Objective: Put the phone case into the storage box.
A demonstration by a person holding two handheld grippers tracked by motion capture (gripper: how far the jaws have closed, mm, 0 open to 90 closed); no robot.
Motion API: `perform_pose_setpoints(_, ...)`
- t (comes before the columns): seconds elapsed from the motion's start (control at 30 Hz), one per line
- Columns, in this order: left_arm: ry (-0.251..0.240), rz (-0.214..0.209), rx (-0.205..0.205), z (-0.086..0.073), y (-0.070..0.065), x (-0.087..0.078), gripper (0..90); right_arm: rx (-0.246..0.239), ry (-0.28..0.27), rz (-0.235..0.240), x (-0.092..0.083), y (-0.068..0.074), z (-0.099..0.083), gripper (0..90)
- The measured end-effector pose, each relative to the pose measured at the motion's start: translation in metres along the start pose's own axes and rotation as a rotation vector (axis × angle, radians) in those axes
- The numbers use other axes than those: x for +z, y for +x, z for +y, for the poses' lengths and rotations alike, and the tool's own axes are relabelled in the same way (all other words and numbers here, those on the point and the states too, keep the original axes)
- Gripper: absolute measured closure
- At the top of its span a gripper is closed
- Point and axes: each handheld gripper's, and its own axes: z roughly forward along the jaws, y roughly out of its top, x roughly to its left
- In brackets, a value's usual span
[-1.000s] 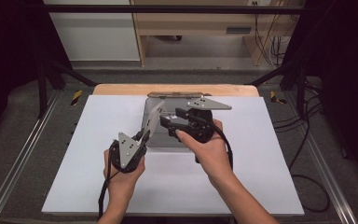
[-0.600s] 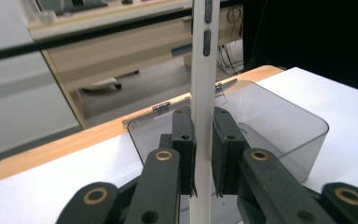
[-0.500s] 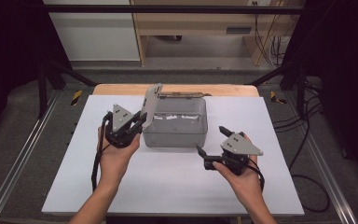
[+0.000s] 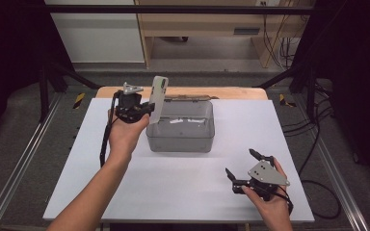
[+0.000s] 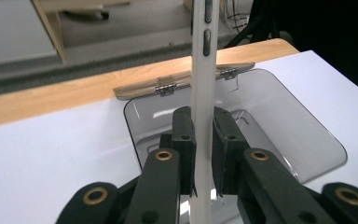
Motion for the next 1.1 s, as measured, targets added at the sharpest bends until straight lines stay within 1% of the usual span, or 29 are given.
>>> perform_pose_setpoints(0.03,0.011,0.009,-0.004,0.003,0.001,0.004,81.3,0.022,-0.008,-0.005,-0.002,-0.002,-0.003,5.2)
perform_pose_setpoints(0.07,0.02,0.016,0.001,0.005,0.001,0.006,81.2,0.021,-0.012,-0.003,-0.002,-0.002,-0.003,5.2)
perform_pose_setpoints(0.17,0.049,0.03,-0.01,0.013,-0.001,0.015,81.2,0.024,-0.009,-0.004,-0.004,-0.002,-0.007,5.2)
perform_pose_setpoints(0.2,0.049,0.03,-0.01,0.013,-0.001,0.015,81.2,0.024,-0.009,-0.004,-0.004,-0.002,-0.007,5.2)
perform_pose_setpoints(0.23,0.067,0.043,-0.009,0.016,-0.003,0.018,81.2,0.028,-0.007,-0.001,-0.004,0.0,-0.008,5.2)
perform_pose_setpoints(0.27,0.067,0.043,-0.009,0.016,-0.003,0.018,81.2,0.028,-0.007,-0.001,-0.004,0.0,-0.008,5.2)
perform_pose_setpoints(0.33,0.082,0.061,-0.004,0.019,-0.005,0.019,81.2,0.027,-0.009,0.004,-0.004,0.001,-0.008,5.2)
perform_pose_setpoints(0.43,0.103,0.093,0.007,0.023,-0.008,0.019,81.2,0.012,-0.008,0.007,-0.004,0.003,-0.006,5.2)
perform_pose_setpoints(0.53,0.108,0.115,-0.004,0.026,-0.009,0.017,81.2,0.014,-0.014,0.016,-0.004,0.003,-0.006,5.2)
perform_pose_setpoints(0.57,0.107,0.131,-0.014,0.028,-0.01,0.016,81.2,0.011,-0.017,0.023,-0.004,0.002,-0.006,5.2)
perform_pose_setpoints(0.6,0.107,0.131,-0.014,0.028,-0.01,0.016,81.2,0.011,-0.017,0.023,-0.004,0.002,-0.006,5.2)
perform_pose_setpoints(0.63,0.109,0.13,-0.037,0.029,-0.011,0.016,81.2,0.012,-0.019,0.027,-0.003,0.002,-0.006,5.2)
perform_pose_setpoints(0.67,0.109,0.13,-0.037,0.029,-0.011,0.016,81.2,0.012,-0.021,0.029,-0.003,0.002,-0.006,5.2)
perform_pose_setpoints(0.83,0.123,0.163,-0.042,0.033,-0.018,0.016,81.2,0.024,-0.025,0.038,-0.005,0.004,-0.006,5.2)
perform_pose_setpoints(0.9,0.122,0.172,-0.044,0.035,-0.02,0.016,81.2,0.023,-0.027,0.055,-0.004,0.007,-0.005,5.0)
perform_pose_setpoints(0.93,0.124,0.178,-0.043,0.035,-0.02,0.016,81.2,0.003,-0.029,0.068,-0.003,0.011,-0.004,5.0)
perform_pose_setpoints(1.03,0.131,0.187,-0.05,0.037,-0.021,0.017,81.2,-0.005,-0.021,0.081,-0.002,0.015,-0.004,4.9)
perform_pose_setpoints(1.07,0.132,0.188,-0.056,0.037,-0.021,0.017,81.2,-0.015,-0.02,0.088,-0.001,0.017,-0.003,4.9)
perform_pose_setpoints(1.1,0.137,0.18,-0.07,0.037,-0.021,0.018,81.2,-0.023,-0.018,0.094,-0.001,0.019,-0.003,4.8)
